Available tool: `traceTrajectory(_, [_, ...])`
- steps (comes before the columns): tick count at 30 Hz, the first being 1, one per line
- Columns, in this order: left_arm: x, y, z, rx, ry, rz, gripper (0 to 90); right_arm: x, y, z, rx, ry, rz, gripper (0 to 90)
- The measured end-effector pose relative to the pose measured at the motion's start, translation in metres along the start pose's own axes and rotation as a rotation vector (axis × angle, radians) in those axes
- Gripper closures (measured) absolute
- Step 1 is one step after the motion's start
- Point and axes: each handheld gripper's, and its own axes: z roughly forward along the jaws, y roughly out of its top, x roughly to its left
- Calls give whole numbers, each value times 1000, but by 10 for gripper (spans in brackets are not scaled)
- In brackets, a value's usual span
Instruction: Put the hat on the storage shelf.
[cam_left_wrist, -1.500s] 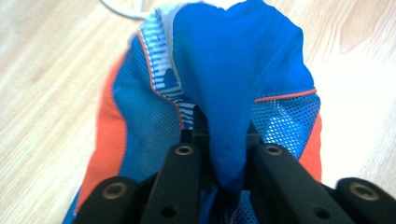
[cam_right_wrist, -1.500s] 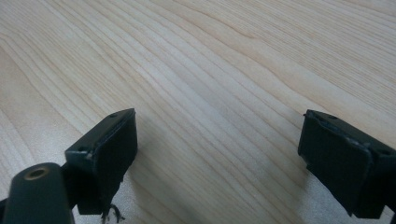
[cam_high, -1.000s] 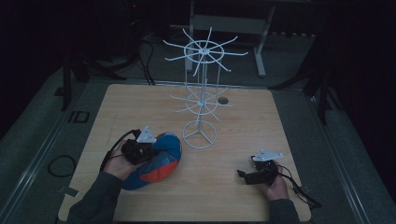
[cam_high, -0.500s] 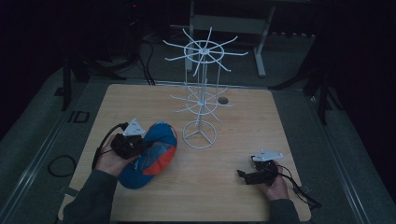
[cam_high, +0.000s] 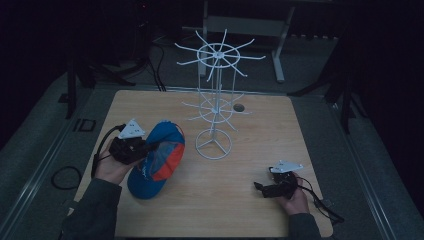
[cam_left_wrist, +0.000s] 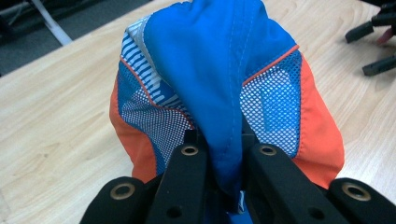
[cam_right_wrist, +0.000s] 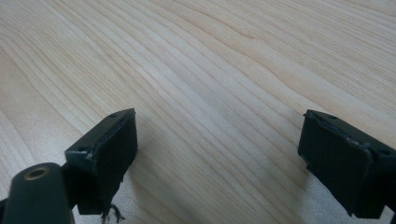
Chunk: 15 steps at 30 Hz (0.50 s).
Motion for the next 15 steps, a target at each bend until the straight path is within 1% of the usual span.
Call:
traceTrajectory(7, [4,6,-10,-26,15,-4,884,0,0,0,0,-1,-1,117])
traceTrajectory(11, [6,10,-16,-49,18,-8,884,0,0,0,0,0,-1,117])
traceTrajectory(15, [8,14,-21,-64,25,-4,884,0,0,0,1,0,0,116])
